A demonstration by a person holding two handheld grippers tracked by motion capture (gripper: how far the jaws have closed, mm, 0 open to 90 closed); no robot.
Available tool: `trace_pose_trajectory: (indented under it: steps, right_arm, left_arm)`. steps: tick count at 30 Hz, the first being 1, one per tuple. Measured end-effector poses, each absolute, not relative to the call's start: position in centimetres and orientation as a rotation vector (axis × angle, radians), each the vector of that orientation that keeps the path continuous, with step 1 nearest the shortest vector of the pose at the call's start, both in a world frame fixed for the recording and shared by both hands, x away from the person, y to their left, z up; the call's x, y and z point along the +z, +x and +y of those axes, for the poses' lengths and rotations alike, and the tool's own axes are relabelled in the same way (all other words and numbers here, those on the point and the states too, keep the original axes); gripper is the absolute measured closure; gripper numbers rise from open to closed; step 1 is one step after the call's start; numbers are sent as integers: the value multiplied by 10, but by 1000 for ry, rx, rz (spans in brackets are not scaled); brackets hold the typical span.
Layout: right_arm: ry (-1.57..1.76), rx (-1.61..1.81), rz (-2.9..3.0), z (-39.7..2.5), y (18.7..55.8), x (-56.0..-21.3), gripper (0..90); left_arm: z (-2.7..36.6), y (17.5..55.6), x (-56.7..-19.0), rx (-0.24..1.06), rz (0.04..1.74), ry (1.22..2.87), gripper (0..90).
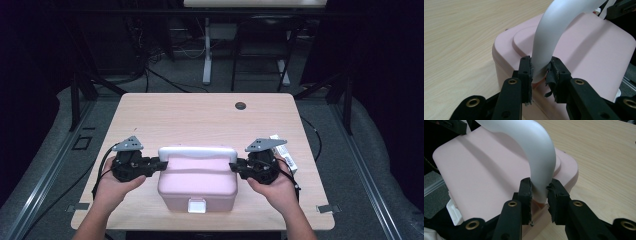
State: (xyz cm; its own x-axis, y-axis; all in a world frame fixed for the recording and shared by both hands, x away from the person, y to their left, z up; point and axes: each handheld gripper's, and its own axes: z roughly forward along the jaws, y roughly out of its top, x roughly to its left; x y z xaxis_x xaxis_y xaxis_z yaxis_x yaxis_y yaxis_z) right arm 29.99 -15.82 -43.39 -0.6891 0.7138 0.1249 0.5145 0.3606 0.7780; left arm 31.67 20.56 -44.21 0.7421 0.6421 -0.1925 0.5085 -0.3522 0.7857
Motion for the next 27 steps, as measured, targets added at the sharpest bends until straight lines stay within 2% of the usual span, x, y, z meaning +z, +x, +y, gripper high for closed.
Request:
trace_pose_trajectory:
  steps: [15, 27]
  right_arm:
    - [1105, 1251, 2421, -159, 299, -432, 743]
    - [1112, 1339, 2361, -163, 297, -424, 745]
  left_arm:
    - [208, 314, -438, 148, 868, 2048, 738]
    - [211, 312, -432, 177, 873, 1964, 733]
